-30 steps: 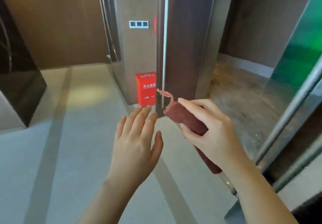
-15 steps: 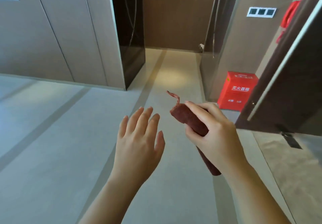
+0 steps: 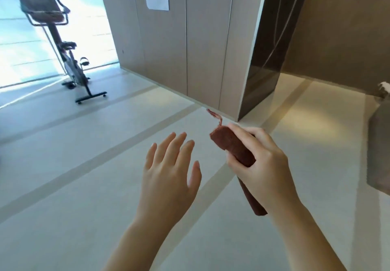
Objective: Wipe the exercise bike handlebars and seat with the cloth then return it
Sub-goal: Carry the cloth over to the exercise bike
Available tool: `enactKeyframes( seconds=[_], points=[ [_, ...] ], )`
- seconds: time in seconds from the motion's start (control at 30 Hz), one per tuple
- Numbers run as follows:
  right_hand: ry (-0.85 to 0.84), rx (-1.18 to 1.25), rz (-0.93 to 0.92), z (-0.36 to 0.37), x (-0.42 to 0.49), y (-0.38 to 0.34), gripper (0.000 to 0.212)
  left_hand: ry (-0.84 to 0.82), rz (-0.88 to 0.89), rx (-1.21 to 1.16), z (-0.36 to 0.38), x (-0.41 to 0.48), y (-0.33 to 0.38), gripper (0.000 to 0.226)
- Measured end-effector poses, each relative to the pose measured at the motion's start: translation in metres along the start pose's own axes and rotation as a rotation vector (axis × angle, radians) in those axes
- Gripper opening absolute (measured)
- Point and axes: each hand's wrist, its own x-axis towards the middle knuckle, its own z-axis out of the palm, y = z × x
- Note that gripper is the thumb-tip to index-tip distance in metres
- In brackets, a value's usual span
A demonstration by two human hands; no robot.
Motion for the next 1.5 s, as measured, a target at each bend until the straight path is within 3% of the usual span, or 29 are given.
enactKeyframes(
  seconds=[0.27,0.7,1.0,1.5],
  points=[
    [-0.137,0.197,-0.147,0.157,0.079,-0.059,0.051,0.020,-0.225,0.125,0.000,0.016,-0.158,0.038],
    [-0.325,0.466,-0.128,0.412,0.207,-0.237,0.048,0.070,-0.435,0.282,-0.066,0.057,-0.456,0.041],
    [-0.394,0.540,-0.089,0.549,0.289,-0.263,0.046,0.060,-0.426,0.283,-0.034,0.114,-0.595,0.040],
    [-0.424,0.588,-0.102,0.782,0.519,-0.274,0.047,0.045,-0.437,0.300,0.047,0.317,-0.836,0.041]
  ],
)
